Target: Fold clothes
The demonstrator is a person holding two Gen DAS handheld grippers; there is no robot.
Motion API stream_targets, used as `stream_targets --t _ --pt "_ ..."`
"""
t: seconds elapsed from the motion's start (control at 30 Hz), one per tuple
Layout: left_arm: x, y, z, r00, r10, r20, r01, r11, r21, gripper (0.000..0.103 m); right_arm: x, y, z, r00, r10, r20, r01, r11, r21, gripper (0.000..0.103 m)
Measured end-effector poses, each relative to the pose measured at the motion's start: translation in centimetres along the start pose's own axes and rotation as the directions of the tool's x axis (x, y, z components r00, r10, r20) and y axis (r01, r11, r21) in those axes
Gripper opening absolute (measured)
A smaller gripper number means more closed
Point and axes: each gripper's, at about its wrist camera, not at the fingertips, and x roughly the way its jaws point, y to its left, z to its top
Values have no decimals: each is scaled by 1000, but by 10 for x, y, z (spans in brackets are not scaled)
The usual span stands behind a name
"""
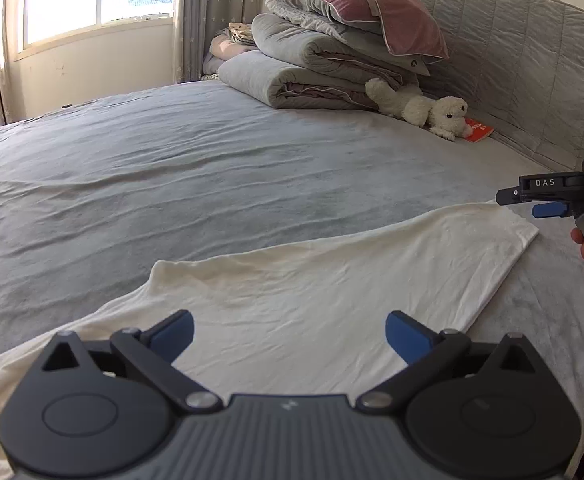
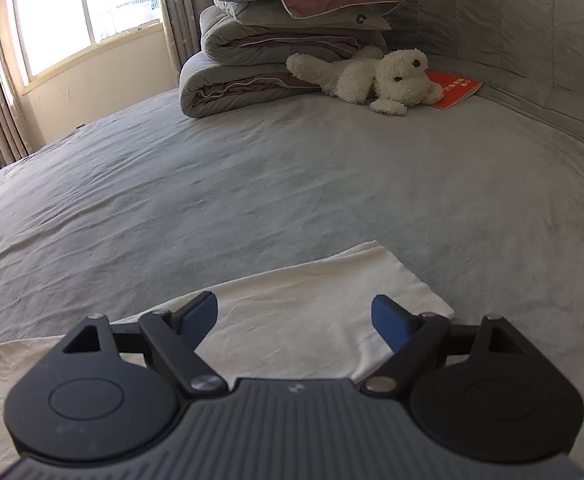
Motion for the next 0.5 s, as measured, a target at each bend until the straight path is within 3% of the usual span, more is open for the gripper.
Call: stream_targets --t 0.17,0.4,0.5 --pt "5 3 1 999 40 -30 -41 998 -55 102 0 -2 7 1000 -25 1 25 999 -39 91" --pt "12 6 2 993 92 -76 -101 987 -129 102 11 -24 -2 998 -61 -25 61 998 6 93" --pt "13 10 2 990 114 -80 -124 983 -137 102 13 -33 4 999 -23 -47 25 999 33 98"
